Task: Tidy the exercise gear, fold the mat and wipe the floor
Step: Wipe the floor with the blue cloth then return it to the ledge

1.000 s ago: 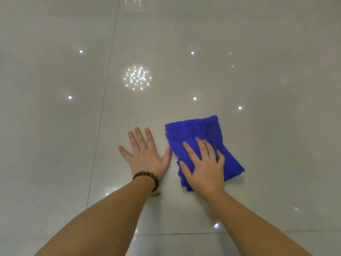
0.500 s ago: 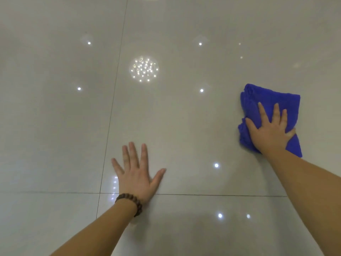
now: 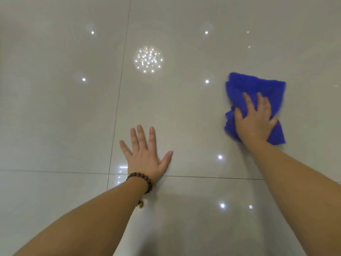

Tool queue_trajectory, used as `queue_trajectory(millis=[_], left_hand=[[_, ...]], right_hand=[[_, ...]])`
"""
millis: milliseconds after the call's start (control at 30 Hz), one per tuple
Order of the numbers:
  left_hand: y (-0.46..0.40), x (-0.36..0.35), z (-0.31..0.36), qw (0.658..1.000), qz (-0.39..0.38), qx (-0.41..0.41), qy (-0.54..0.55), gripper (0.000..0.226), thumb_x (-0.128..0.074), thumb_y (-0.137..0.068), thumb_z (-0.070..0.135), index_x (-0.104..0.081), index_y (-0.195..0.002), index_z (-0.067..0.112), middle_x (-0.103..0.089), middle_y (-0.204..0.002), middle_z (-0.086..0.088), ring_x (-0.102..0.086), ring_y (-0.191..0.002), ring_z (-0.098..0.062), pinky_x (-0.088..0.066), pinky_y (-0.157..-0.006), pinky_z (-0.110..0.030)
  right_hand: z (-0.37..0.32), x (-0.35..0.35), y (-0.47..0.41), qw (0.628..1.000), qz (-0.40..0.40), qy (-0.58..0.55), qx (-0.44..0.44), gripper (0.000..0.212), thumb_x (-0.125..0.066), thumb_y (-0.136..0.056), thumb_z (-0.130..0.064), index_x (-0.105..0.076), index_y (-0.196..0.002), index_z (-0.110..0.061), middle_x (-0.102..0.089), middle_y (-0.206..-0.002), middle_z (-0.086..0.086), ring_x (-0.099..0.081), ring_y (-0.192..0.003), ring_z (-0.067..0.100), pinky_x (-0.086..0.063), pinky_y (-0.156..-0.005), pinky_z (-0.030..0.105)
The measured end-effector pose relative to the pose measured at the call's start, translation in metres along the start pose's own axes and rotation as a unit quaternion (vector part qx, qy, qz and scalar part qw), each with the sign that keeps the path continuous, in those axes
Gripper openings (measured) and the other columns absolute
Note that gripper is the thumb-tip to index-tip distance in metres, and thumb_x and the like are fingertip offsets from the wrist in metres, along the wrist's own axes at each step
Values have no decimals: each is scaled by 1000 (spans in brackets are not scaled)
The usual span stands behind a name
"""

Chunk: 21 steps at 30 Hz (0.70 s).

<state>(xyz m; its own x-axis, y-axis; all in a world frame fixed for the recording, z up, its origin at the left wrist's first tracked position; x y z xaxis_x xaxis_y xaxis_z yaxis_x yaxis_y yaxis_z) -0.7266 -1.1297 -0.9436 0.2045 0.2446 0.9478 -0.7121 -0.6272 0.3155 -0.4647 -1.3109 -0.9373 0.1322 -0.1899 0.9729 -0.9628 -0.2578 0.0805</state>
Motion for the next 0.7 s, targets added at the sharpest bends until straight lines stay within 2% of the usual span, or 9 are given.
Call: queue_trajectory(millis=[67,100,233,300,367,433,533,600,700], left_hand=[[0,0,0,1000,-1,3,-3,90,-6,-84,78,18,-151,23,22,-158,-14,24,-144,-32,7,-112,-65],[-1,0,0,1000,-3,4,-6,90,-6,-84,78,18,-151,23,22,-158,-14,24,-144,-32,7,-112,-65],[-2,-2,0,1000,8,6,-1,86,-7,-86,73,13,-153,23,16,-159,-14,19,-146,-31,4,-112,-65],[-1,-4,0,1000,20,2,8,82,-11,-89,69,10,-153,24,14,-160,-14,18,-146,-30,4,-113,-64],[0,-4,0,1000,19,0,6,81,-11,-90,68,12,-153,24,16,-160,-13,20,-146,-30,5,-113,-64],[0,-4,0,1000,25,1,2,81,-10,-90,69,13,-153,24,17,-159,-13,21,-146,-30,5,-113,-64],[0,-5,-1,1000,28,1,3,78,-9,-91,68,12,-153,25,17,-160,-12,21,-146,-30,5,-113,-64],[-1,-8,-1,999,34,1,5,75,-9,-92,64,11,-153,25,15,-160,-12,19,-146,-30,4,-113,-64],[-2,-7,0,999,38,5,14,73,-9,-92,59,5,-154,25,10,-161,-12,14,-147,-29,3,-113,-64]], right_hand=[[-18,-5,19,997,25,-6,-74,57,-38,-92,-52,-31,-146,-37,-19,-158,0,-13,-145,21,-14,-110,60],[-39,-11,37,998,35,-8,-49,57,-38,-91,-52,-32,-145,-37,-21,-157,1,-15,-145,22,-14,-109,59],[-104,-36,107,960,-30,40,276,57,-31,-88,-57,-35,-143,-39,-29,-154,-1,-24,-143,22,-22,-108,56],[-86,-31,93,940,-29,39,338,56,-34,-88,-57,-38,-141,-41,-33,-153,-2,-28,-141,21,-26,-107,56],[-48,-25,70,964,4,45,262,54,-38,-88,-55,-39,-140,-41,-33,-153,-2,-28,-141,21,-26,-105,57],[-13,-16,50,995,17,30,93,55,-39,-91,-55,-33,-144,-40,-25,-156,-1,-20,-143,21,-21,-107,58],[-36,-16,71,998,40,-9,-47,57,-36,-92,-54,-28,-146,-38,-17,-158,0,-12,-145,21,-15,-109,60],[-75,-29,115,996,22,6,91,58,-36,-91,-55,-29,-146,-38,-21,-157,0,-15,-145,22,-16,-109,58],[-79,-35,142,945,-22,39,325,57,-38,-87,-56,-39,-142,-39,-33,-153,0,-28,-141,22,-26,-107,55]])
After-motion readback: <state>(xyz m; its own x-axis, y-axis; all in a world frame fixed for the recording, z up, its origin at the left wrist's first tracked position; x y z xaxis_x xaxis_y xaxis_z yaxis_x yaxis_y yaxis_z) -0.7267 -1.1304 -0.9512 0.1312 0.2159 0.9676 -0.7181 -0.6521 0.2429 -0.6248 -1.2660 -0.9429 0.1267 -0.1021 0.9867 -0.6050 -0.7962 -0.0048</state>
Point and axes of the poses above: each hand's wrist, its own y-axis away from the middle knuckle, its own x-axis out of the back of the hand, z = x × y, the point moved 2 cm from there along -y, towards the middle knuckle
